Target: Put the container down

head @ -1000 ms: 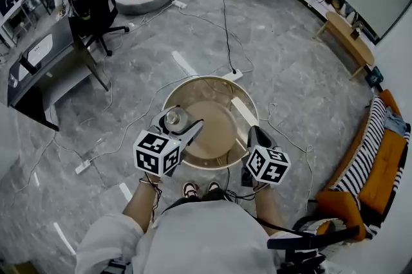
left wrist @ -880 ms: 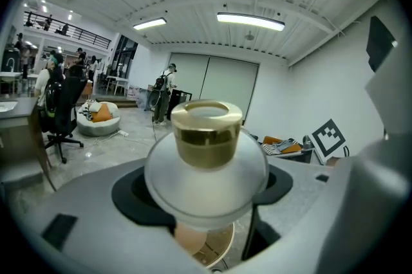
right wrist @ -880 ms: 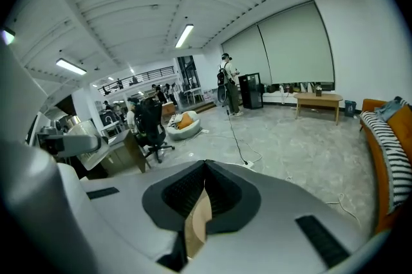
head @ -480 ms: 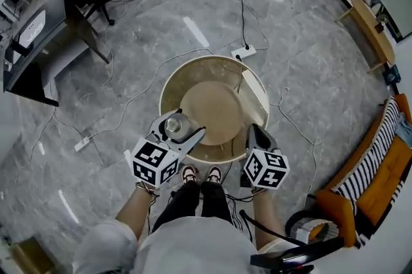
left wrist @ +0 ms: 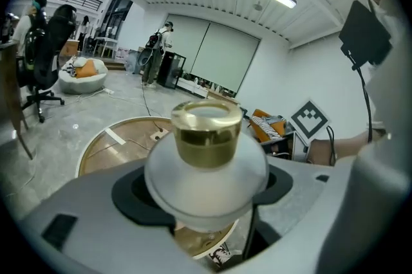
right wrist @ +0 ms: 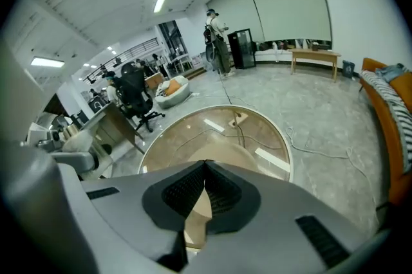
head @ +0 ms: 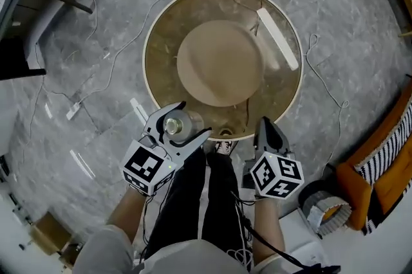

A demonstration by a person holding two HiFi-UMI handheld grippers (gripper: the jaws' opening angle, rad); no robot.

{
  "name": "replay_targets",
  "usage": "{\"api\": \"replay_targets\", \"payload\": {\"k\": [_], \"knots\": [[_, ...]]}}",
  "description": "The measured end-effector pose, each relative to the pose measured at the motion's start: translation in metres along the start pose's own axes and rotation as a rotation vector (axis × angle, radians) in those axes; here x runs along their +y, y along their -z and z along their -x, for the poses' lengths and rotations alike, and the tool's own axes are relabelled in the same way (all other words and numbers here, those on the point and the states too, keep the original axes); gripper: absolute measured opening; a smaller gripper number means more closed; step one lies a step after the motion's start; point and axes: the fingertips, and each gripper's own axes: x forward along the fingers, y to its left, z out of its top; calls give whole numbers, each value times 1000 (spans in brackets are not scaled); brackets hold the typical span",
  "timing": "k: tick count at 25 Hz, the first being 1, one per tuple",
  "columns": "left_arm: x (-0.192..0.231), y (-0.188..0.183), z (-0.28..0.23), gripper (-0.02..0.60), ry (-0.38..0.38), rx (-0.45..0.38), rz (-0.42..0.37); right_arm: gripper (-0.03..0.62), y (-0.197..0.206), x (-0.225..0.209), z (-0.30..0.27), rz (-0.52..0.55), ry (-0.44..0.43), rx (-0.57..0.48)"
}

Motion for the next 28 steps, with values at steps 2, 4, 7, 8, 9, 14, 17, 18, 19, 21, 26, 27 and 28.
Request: {"api": "replay_targets", "payload": {"k": [2,4,7,8,9,14,17,18,19,21,26,27,28], "knots": [[2,24,-16,337,5,23,9,23,19,-14,-12,-41,14,19],[4,43,-29,337,4,38,18,23,35,-25,-22,-63,23,37],[5,67,-41,337,-5,59,35,23,51,-34,-33,-68,29,60],[5,73,-43,337,-4,62,40,23,53,-35,-36,-64,28,65],[5,78,-46,337,-4,65,44,23,55,-36,-39,-58,26,69],[8,100,-62,337,-22,93,49,23,59,-40,-49,-26,20,85],[11,112,-73,337,-27,118,38,23,65,-42,-54,-19,17,100],[12,115,-78,337,-20,123,16,23,67,-43,-55,-18,16,106],[12,118,-83,337,-13,130,-2,23,69,-45,-56,-18,16,111],[11,124,-92,337,3,144,-21,23,74,-47,-57,-22,18,122],[11,135,-113,337,16,172,-86,23,85,-55,-57,-34,27,142],[12,137,-117,337,15,173,-98,23,87,-56,-57,-36,28,145],[12,138,-121,337,14,173,-106,23,89,-58,-57,-38,30,148]]}}
